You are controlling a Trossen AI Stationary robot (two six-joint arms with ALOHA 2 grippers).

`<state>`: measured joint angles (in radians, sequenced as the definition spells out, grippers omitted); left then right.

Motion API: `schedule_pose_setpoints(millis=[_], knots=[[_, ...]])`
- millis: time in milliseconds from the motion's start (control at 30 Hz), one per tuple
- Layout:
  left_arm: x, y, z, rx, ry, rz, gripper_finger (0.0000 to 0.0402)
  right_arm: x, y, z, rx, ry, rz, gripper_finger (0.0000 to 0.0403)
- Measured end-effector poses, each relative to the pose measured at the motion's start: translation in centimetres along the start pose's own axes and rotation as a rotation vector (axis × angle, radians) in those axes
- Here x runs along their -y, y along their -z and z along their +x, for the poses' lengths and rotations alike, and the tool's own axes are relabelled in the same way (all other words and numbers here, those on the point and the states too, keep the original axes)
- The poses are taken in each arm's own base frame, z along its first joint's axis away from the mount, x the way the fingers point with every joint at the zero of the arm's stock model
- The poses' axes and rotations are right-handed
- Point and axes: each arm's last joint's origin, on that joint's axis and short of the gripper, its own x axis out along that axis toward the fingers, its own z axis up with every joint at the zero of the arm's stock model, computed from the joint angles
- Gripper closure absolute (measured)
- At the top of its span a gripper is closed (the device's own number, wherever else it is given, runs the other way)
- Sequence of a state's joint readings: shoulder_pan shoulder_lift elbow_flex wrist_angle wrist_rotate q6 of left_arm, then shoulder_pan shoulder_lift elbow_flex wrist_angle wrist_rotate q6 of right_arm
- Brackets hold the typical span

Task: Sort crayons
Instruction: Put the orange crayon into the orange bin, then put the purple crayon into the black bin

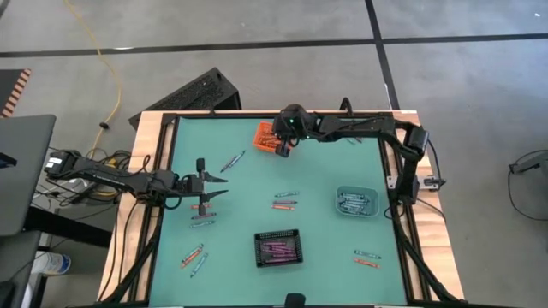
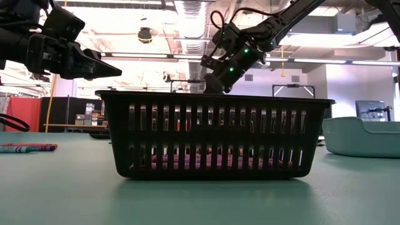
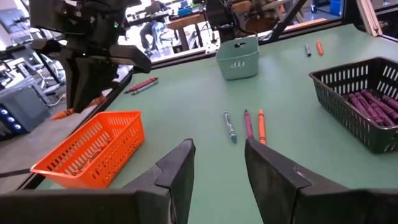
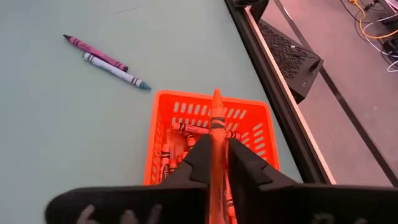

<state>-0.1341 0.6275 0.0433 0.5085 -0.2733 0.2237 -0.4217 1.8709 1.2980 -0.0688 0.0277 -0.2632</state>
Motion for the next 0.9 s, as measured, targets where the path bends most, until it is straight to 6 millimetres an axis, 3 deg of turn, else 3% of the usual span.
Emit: schedule_pose_setpoints(millis=[333,500,700,900], knots=[[0.0,0.0,0.0,-0.003,0.001,0.001,0.0269,-0.1,0.0,0.0,-0.004,0.015,0.101,0.0328],[0.0,0.0,0.0,-0.004,0.001,0.000,0.0269,-1.9,-0.3,-0.1,-0.013,-0.072,0.114,0.0328],[0.0,0.1,0.0,-0.005,0.001,-0.001,0.0269,-4.2,-0.8,-1.3,-0.213,-0.142,0.073,0.0328],[0.0,0.1,0.0,-0.005,0.001,-0.003,0.0269,-3.0,-0.1,-3.4,-0.445,-0.144,0.144,0.0327]])
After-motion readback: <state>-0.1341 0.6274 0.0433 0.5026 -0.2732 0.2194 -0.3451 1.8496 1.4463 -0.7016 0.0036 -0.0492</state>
